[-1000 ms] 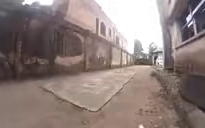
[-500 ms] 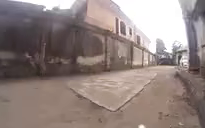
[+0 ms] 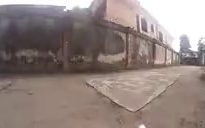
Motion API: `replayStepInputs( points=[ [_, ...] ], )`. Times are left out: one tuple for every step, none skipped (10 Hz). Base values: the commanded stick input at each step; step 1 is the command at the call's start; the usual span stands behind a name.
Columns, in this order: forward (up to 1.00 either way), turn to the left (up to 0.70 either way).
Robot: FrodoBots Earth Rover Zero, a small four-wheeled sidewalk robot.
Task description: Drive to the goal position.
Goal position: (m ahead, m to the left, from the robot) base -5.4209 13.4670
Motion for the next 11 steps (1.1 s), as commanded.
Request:
replayStepInputs(
  points=[
    [0.0,0.45],
    [0.0,0.45],
    [0.0,0.45],
    [0.0,0.45],
    [0.0,0.45],
    [0.0,0.45],
    [0.0,0.45],
    [1.0,0.27],
    [1.0,0.27],
    [1.0,0.27],
    [1.0,0.27]
  ],
)
